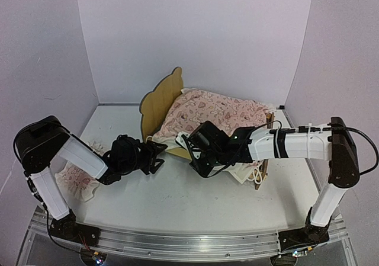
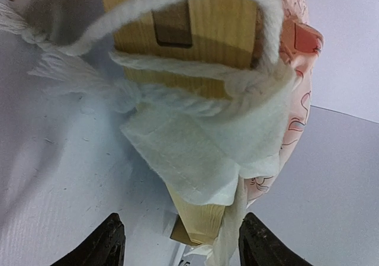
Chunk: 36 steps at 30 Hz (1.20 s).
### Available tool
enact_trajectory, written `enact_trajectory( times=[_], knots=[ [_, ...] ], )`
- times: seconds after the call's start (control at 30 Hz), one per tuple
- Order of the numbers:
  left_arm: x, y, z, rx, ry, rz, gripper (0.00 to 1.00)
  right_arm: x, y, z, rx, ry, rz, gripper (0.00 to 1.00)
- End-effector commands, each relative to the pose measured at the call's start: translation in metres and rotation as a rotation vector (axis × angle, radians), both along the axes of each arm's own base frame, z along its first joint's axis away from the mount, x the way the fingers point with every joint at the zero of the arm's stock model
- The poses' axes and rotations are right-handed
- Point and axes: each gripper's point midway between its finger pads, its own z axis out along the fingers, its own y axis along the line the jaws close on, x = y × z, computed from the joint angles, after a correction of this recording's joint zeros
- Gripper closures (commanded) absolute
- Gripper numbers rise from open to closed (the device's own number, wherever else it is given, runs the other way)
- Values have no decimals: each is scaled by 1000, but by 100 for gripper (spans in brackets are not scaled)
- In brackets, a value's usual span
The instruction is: Set up the pet bed
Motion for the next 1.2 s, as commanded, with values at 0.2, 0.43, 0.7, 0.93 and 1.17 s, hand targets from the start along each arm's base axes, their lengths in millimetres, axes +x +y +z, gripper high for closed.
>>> enact_trajectory(
  times=[0.2,0.43,0.7,0.93,1.17],
  knots=[
    [44,-15,31,-196,-86,181,50,-9,9,22,148,38,18,100],
    [49,2,39,-183,-195,249,83,-13,6,29,162,38,30,100],
    [23,27,49,-80,-284,213,100,-10,-14,18,138,56,10,100],
    [14,47,36,-22,-283,162,100,-5,-33,15,190,125,-22,100],
    [20,52,43,21,-340,109,100,0,-40,35,263,129,-59,100]
  ],
)
